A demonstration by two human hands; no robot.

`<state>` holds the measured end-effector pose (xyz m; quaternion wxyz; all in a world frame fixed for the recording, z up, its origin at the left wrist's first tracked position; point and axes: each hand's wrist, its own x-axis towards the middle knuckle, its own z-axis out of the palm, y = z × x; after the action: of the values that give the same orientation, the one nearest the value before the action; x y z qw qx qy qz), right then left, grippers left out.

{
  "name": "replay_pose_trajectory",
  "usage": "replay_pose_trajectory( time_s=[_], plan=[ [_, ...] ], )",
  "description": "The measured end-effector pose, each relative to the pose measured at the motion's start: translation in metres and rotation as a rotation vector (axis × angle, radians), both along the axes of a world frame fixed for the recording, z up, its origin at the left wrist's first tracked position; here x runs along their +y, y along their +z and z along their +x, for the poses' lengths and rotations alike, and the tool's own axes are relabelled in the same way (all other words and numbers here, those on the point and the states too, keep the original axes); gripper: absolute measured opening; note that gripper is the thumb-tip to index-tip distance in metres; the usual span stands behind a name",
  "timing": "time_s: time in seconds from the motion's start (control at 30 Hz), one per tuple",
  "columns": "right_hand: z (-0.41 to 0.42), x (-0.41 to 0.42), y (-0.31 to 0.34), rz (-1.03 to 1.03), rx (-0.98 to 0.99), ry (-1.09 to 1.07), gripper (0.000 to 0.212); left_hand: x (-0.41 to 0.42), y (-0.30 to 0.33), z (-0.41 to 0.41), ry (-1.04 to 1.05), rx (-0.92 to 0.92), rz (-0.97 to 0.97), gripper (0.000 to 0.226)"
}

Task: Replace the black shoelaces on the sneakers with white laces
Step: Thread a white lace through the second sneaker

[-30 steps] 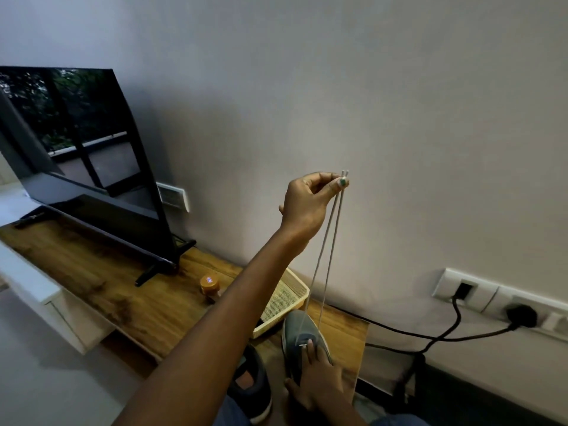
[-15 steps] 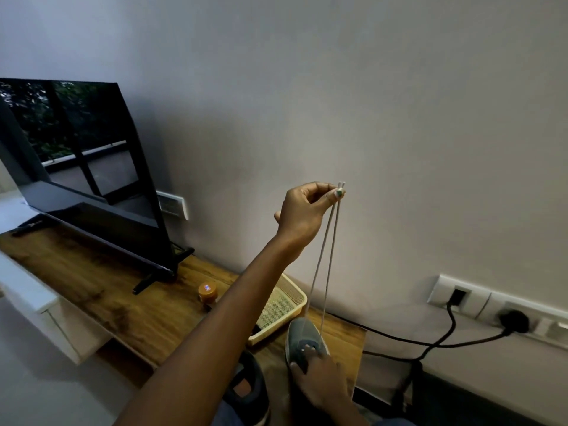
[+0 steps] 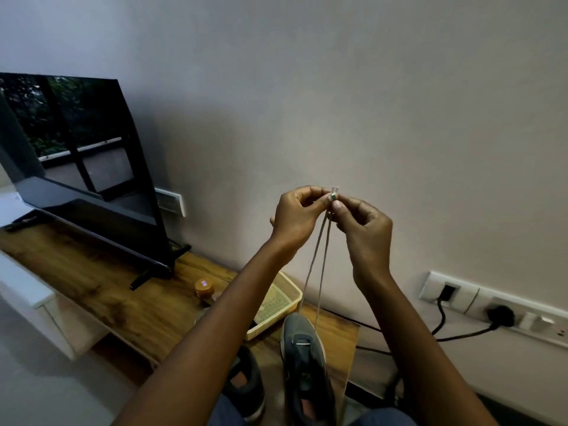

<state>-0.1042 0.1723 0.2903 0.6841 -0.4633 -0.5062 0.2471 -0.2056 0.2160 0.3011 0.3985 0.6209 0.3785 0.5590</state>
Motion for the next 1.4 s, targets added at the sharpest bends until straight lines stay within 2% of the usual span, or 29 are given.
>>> replay_pose_trajectory(
  time_s=[0.13, 0.23, 0.33, 0.4, 0.53, 0.6, 0.67, 0.8, 0.97, 1.1, 1.2, 1.27, 1.4],
  plan=[
    [0.0, 0.004, -0.006, -0.043, 0.069, 0.006, 0.018, -0.002, -0.007, -0.007, -0.031, 0.012, -0.022, 0.011],
    [0.003, 0.008, -0.019, -0.088, 0.118, -0.021, 0.016, 0.0, -0.014, -0.014, 0.034, 0.007, -0.039, 0.017],
    [0.011, 0.012, -0.041, -0.157, 0.179, -0.046, 0.011, 0.007, -0.034, -0.03, 0.177, 0.004, -0.058, 0.003],
    [0.017, 0.014, -0.063, -0.219, 0.228, -0.031, 0.008, 0.01, -0.058, -0.044, 0.364, 0.19, 0.006, 0.008],
    [0.023, 0.018, -0.11, -0.385, 0.295, 0.016, 0.006, 0.003, -0.115, -0.069, 0.663, 0.849, 0.058, 0.017],
    [0.024, 0.021, -0.133, -0.463, 0.306, 0.033, 0.006, -0.004, -0.145, -0.073, 0.623, 1.154, -0.04, 0.025],
    [0.025, 0.024, -0.156, -0.537, 0.302, 0.043, 0.007, -0.013, -0.176, -0.069, 0.514, 1.268, -0.175, 0.038],
    [0.031, 0.033, -0.193, -0.653, 0.209, 0.072, 0.007, -0.032, -0.217, -0.04, 0.327, 1.208, -0.271, 0.041],
    [0.03, 0.031, -0.234, -0.794, 0.018, 0.227, 0.004, -0.047, -0.248, -0.013, 0.104, 1.019, -0.594, 0.055],
    [0.024, 0.037, -0.243, -0.831, -0.084, 0.328, 0.004, -0.043, -0.263, -0.007, 0.145, 1.052, -0.528, 0.049],
    [0.022, 0.043, -0.255, -0.813, -0.28, 0.292, 0.009, -0.036, -0.267, -0.006, 0.155, 1.044, -0.497, 0.034],
    [0.023, 0.046, -0.261, -0.807, -0.414, 0.287, 0.007, -0.03, -0.27, -0.009, 0.14, 1.008, -0.509, 0.029],
    [0.03, 0.05, -0.271, -0.827, -0.501, 0.295, 0.005, -0.019, -0.28, -0.022, 0.085, 0.879, -0.598, 0.03]
  ],
)
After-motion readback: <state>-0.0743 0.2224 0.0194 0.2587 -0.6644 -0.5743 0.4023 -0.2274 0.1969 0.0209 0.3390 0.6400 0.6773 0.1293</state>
